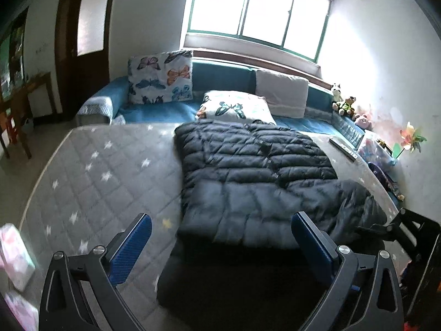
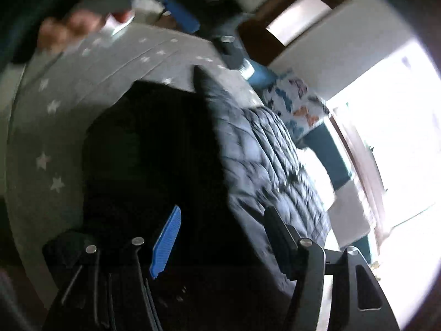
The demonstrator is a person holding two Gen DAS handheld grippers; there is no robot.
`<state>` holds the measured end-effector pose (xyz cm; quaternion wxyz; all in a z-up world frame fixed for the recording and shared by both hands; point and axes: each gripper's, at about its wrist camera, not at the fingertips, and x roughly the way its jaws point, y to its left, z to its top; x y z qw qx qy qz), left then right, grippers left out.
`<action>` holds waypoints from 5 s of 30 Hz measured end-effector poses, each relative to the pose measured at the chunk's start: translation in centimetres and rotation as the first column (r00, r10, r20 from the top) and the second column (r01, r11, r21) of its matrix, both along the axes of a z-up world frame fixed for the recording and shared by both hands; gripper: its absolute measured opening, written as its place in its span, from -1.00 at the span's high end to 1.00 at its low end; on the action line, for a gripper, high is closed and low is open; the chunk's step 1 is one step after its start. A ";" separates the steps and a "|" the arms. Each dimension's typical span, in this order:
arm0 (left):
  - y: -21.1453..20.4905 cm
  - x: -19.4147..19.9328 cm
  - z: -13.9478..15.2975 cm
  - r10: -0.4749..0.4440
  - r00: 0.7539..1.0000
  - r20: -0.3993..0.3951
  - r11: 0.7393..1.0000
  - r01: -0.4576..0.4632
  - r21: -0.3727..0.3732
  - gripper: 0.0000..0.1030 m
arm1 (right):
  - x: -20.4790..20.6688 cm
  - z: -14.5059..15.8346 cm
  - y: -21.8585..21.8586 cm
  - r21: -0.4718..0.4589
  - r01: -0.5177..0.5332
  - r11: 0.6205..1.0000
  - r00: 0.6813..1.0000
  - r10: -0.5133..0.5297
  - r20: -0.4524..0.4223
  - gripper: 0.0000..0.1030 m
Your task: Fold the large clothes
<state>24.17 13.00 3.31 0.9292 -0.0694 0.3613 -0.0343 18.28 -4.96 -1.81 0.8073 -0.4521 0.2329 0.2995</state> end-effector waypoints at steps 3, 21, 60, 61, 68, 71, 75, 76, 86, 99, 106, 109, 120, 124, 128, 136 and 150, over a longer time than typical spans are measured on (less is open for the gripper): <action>-1.3 2.5 1.0 -0.018 1.000 0.007 1.000 0.018 0.020 -1.00 | 2.7 2.1 -2.5 0.113 0.087 0.990 0.994 -0.078 -0.083 -0.32; 2.2 6.7 -7.8 0.019 0.971 -0.237 0.984 -0.060 -0.166 0.15 | 13.7 3.0 -20.7 0.424 0.591 0.687 0.784 -0.363 -0.503 -0.33; -1.6 0.4 -0.3 -0.050 0.997 -0.066 0.999 0.049 -0.008 -0.17 | 14.0 3.0 -19.1 0.416 0.545 0.728 0.804 -0.313 -0.505 -0.77; -2.3 1.1 -0.3 -0.076 0.995 -0.068 0.997 0.076 -0.011 -0.17 | 14.5 2.5 -18.2 0.404 0.545 0.735 0.801 -0.312 -0.511 -0.77; -5.1 7.5 -5.4 -0.146 0.971 -0.191 0.989 0.149 0.005 -0.17 | 17.2 -1.4 -15.3 0.290 0.608 0.739 0.731 -0.379 -0.567 -0.79; -4.5 8.1 -8.3 -0.135 0.965 -0.227 0.990 0.139 0.002 -0.17 | 17.8 -3.1 -15.3 0.245 0.631 0.736 0.705 -0.412 -0.578 -0.79; -3.7 8.0 -10.2 -0.153 0.965 -0.214 0.988 0.145 -0.051 -0.17 | 18.1 -4.7 -15.1 0.222 0.623 0.750 0.702 -0.410 -0.582 -0.80; -3.8 7.8 -10.4 -0.155 0.965 -0.210 0.988 0.150 -0.040 -0.17 | 18.1 -4.7 -15.1 0.217 0.619 0.755 0.705 -0.411 -0.578 -0.80; -5.1 7.6 -12.3 -0.142 0.972 -0.186 0.986 0.155 0.057 -0.18 | 17.4 -5.9 -15.2 0.249 0.589 0.769 0.742 -0.393 -0.543 -0.83; -6.0 7.0 -12.2 -0.158 0.970 -0.186 0.971 0.187 0.147 -0.19 | 13.1 -2.2 -18.2 0.262 0.592 0.762 0.742 -0.388 -0.547 -0.82; -6.2 7.1 -12.4 -0.157 0.971 -0.183 0.968 0.188 0.165 -0.20 | 13.6 -6.6 -18.9 0.206 0.639 0.741 0.663 -0.395 -0.636 -0.85; -6.2 6.6 -11.8 -0.166 0.969 -0.184 0.964 0.199 0.179 -0.20 | 13.5 -5.8 -18.6 0.178 0.638 0.749 0.658 -0.410 -0.632 -0.84; -6.0 1.6 -4.1 -0.204 0.972 -0.113 0.957 0.222 0.185 -0.21 | 11.1 1.4 -16.0 0.323 0.548 0.772 0.773 -0.320 -0.548 -0.84; -6.0 2.1 -5.2 -0.277 0.941 -0.197 0.945 0.303 0.120 -0.21 | 12.5 -0.8 -13.7 0.277 0.548 0.789 0.742 -0.307 -0.596 -0.84; -5.5 3.0 -8.7 -0.292 0.915 -0.280 0.940 0.328 0.089 -0.20 | 13.2 -4.2 -12.3 0.185 0.562 0.806 0.708 -0.353 -0.611 -0.84; -6.3 2.9 -11.4 -0.279 0.923 -0.265 0.939 0.319 0.125 -0.20 | 13.3 -6.2 -11.3 0.132 0.537 0.833 0.733 -0.383 -0.563 -0.90; -11.8 -11.1 -5.1 -0.531 0.832 -0.160 0.801 0.554 0.228 -0.69 | 5.3 -0.1 -15.7 0.234 0.427 0.874 0.850 -0.298 -0.435 -0.90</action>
